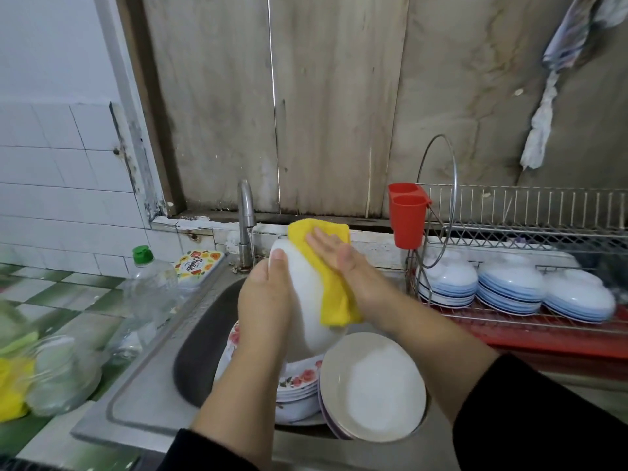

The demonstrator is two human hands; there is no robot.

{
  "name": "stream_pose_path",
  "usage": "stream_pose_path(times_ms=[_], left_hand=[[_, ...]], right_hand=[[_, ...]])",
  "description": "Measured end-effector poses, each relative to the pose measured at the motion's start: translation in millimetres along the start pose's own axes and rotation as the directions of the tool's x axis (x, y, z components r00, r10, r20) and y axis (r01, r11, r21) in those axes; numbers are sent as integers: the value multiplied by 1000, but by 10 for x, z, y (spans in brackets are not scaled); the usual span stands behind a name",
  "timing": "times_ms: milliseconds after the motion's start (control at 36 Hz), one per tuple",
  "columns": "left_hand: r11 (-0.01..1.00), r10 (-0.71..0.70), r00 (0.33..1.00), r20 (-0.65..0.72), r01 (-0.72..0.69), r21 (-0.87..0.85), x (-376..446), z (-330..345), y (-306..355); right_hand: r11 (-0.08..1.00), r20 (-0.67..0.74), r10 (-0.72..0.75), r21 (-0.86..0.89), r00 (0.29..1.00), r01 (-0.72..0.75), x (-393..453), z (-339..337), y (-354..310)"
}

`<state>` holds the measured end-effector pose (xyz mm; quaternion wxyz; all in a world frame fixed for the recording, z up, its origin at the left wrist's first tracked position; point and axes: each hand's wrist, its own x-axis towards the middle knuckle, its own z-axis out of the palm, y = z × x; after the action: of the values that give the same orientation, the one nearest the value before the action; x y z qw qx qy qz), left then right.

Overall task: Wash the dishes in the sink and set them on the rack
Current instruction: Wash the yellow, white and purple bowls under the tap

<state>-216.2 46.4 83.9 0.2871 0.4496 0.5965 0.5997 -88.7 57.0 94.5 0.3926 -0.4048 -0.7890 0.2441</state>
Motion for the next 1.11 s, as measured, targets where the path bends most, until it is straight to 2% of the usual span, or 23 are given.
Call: stream_pose_path(times_ms=[83,139,167,194,250,278,306,333,389,444,472,528,583,611,667,750,889,944,1028,1111], left_hand=[[999,-14,999,46,16,-39,-69,-2,-2],[1000,2,995,100,-2,1,-106,-20,39],[1000,19,991,130,-21,19,-103,-23,53],[999,32,987,159,-37,26,-97,-25,63],[997,66,976,207,-71,20,-100,-17,89],[997,73,974,214,-77,9,-102,-14,101],[997,81,976,203,-80,-12,-90,-11,92],[997,82,979,185,-79,-22,-82,-14,93],[996,89,983,162,-86,-25,-56,-36,102],[995,99,981,165,-96,-27,-30,-52,87],[995,99,980,174,-98,-16,-28,-60,83],[995,101,975,197,-99,-19,-16,-78,76],[996,78,975,208,-67,-64,3,-105,91],[995,64,977,205,-45,-94,11,-123,108],[987,27,980,197,5,-161,33,-155,140],[945,-29,979,200,92,-314,76,-153,161],[755,-203,962,182,272,-596,120,-78,72],[658,-264,944,200,328,-678,95,-12,67],[592,-326,925,194,359,-722,45,101,72],[602,-321,924,210,370,-707,1,206,103]], right_hand=[[963,-18,-138,-236,990,130,-71,110,141],[953,-57,-152,-273,987,131,13,62,224],[966,-48,-104,-241,993,90,100,-2,233],[992,-43,-13,-127,999,7,188,-98,217],[957,49,190,212,981,-196,338,-281,143],[920,84,225,308,971,-240,370,-334,135],[920,85,223,312,971,-238,382,-345,131],[946,76,193,250,978,-206,350,-310,89],[998,-52,25,-58,998,-28,243,-172,55],[935,-106,-185,-326,977,141,116,-4,41],[915,-103,-228,-362,968,177,92,40,46],[961,-91,-175,-234,980,149,150,23,34],[996,-31,15,91,999,-13,277,-122,15],[956,38,122,263,992,-128,343,-210,35],[811,141,279,495,950,-312,457,-345,167],[567,189,405,715,895,-408,485,-362,282],[225,170,500,921,849,-317,281,-71,462],[141,126,550,960,826,-240,224,73,497],[150,13,564,982,825,-118,121,305,407],[262,-99,641,960,761,-96,50,519,342]])
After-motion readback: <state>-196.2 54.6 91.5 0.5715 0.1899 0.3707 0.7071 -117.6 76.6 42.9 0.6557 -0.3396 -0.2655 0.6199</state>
